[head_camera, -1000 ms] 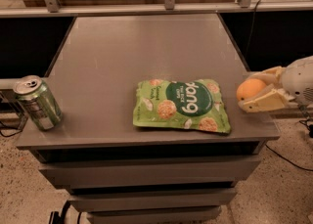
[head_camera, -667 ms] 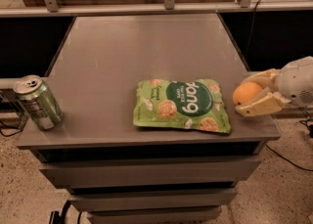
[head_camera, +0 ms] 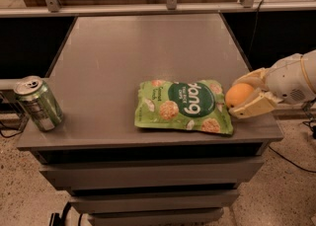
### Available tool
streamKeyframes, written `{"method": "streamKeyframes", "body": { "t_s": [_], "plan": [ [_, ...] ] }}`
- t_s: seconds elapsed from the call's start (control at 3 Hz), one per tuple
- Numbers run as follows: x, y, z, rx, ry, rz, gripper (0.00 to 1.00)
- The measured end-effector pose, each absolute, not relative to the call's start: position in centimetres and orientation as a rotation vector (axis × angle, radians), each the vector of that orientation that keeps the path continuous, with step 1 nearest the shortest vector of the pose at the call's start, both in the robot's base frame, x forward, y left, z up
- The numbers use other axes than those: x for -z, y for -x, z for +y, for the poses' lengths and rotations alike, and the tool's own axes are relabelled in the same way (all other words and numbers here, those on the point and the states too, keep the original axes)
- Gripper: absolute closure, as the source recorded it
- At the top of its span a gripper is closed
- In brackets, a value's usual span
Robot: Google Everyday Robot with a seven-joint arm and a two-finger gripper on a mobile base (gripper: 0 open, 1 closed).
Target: Move orange near green rice chip bag
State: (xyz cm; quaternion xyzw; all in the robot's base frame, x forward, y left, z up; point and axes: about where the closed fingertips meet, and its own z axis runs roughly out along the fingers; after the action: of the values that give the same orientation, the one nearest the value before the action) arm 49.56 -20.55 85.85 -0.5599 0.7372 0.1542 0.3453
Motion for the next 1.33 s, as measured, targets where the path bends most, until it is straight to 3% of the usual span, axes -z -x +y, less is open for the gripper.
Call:
{"method": "streamKeyframes", "body": {
  "t_s": [1.0, 1.33],
  "plan": [
    [-84.31, -49.76, -19.13, -0.376, 1.539, 1.956, 0.13],
    [-84.47, -49.82, -19.08, -0.368, 1.550, 1.955, 0.00]
  ]
}}
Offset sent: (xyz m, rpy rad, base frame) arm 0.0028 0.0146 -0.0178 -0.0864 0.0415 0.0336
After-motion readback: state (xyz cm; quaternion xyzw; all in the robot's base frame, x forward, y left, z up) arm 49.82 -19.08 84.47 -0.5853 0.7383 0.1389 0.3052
